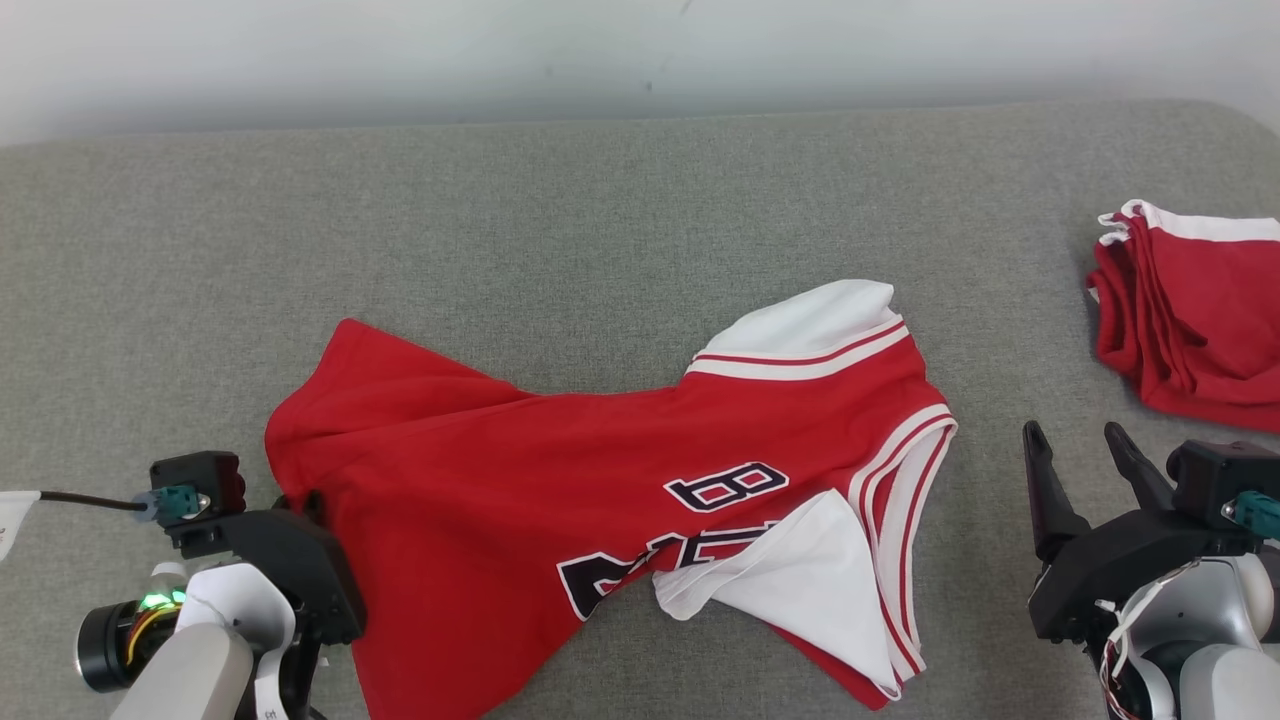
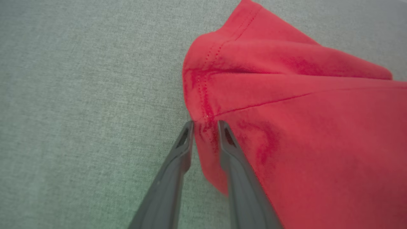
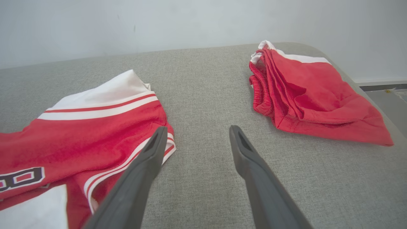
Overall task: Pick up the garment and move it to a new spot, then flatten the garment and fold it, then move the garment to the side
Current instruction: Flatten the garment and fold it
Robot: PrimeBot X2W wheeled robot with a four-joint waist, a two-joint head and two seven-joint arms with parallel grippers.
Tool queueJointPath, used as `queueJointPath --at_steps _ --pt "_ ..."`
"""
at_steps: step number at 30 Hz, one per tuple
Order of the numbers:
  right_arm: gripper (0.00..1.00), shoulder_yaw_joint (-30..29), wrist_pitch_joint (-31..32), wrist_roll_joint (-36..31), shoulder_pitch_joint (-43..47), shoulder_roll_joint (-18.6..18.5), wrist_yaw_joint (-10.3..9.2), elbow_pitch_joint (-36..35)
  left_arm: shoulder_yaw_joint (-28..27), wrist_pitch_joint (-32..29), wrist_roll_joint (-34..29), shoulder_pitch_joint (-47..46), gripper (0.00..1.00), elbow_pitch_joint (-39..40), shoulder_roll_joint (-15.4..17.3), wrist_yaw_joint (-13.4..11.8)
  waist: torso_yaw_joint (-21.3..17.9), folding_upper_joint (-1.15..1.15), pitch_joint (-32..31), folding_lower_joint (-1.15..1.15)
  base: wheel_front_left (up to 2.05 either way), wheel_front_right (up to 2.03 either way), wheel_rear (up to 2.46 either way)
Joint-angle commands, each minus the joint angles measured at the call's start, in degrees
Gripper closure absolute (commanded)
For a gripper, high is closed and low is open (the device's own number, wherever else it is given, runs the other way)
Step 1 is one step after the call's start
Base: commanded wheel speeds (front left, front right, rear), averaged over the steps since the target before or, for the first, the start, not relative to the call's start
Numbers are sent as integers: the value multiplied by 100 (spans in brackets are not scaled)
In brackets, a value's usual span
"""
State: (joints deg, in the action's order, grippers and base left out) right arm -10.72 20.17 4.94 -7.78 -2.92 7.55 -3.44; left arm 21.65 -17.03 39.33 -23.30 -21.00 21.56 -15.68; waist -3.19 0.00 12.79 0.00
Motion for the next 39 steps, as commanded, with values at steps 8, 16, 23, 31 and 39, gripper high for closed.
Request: queueJointPath --at_steps 8,16,23,31,39 --pt "0 53 34 -29 29 7 -14 -47 62 59 -38 -8 95 -10 26 26 -27 0 -34 0 0 0 0" --pt "0 71 121 -97 -40 7 -14 -152 -4 403 -192 -88 100 159 77 -108 -8 0 -26 0 0 0 0" --pt "0 -5 178 -150 -43 8 -14 -272 -242 668 -74 214 100 529 147 -260 79 0 -8 0 0 0 0" --pt "0 5 288 -110 -227 -83 -14 -316 -510 861 316 873 100 1493 71 -269 112 0 50 0 0 0 0" --pt "0 309 1507 147 -1514 -599 -14 16 -427 756 299 1147 100 1965 147 -331 194 0 418 0 0 0 0"
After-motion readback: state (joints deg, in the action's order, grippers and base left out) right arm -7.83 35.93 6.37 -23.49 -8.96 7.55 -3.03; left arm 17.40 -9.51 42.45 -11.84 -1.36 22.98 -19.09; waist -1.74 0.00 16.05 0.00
